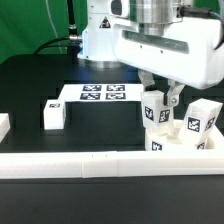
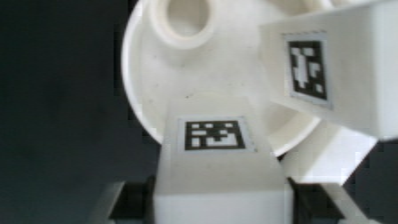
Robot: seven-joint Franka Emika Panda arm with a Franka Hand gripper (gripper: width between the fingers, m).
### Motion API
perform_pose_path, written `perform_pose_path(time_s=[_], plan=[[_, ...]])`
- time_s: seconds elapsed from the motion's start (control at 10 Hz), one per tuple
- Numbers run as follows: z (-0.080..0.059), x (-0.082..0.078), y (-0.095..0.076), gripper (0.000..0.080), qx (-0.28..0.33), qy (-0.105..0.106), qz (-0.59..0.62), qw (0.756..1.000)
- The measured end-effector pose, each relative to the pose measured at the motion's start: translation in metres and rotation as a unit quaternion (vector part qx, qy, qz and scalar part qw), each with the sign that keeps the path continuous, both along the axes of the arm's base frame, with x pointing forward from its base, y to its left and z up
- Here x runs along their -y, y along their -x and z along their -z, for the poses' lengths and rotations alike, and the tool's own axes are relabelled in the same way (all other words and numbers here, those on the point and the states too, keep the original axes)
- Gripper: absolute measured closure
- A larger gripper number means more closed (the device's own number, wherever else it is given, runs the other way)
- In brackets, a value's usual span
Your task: Assemble stool
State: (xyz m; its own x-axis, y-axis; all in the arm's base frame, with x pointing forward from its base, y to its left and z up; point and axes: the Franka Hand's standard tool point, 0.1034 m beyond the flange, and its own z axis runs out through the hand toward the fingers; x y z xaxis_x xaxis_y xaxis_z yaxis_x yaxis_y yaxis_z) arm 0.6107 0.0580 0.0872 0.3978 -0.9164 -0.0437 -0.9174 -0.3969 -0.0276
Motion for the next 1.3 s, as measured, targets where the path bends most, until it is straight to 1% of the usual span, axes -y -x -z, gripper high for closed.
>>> perform_pose_path(time_s=[0.1, 0.2, 0.3, 0.4, 0.9, 1.1, 1.3], plan=[[0.0003, 0.0008, 0.0000, 0.0465, 0.001, -0.006, 0.027, 1.000], [0.0005, 0.0014, -0.0003, 0.0465, -0.001, -0.016, 0.095, 0.995], [0.0006, 0.0012, -0.0010, 0.0465, 0.002, -0.027, 0.159, 0.987], [0.0008, 0.0016, -0.0014, 0.0465, 0.006, -0.038, 0.198, 0.979], [0.0005, 0.0021, -0.0025, 0.0465, -0.006, -0.047, 0.342, 0.938], [0.0013, 0.0051, -0.0025, 0.0465, -0.010, -0.065, 0.453, 0.889], [0.0023, 0.0064, -0.0026, 0.0464, 0.005, -0.081, 0.493, 0.866]])
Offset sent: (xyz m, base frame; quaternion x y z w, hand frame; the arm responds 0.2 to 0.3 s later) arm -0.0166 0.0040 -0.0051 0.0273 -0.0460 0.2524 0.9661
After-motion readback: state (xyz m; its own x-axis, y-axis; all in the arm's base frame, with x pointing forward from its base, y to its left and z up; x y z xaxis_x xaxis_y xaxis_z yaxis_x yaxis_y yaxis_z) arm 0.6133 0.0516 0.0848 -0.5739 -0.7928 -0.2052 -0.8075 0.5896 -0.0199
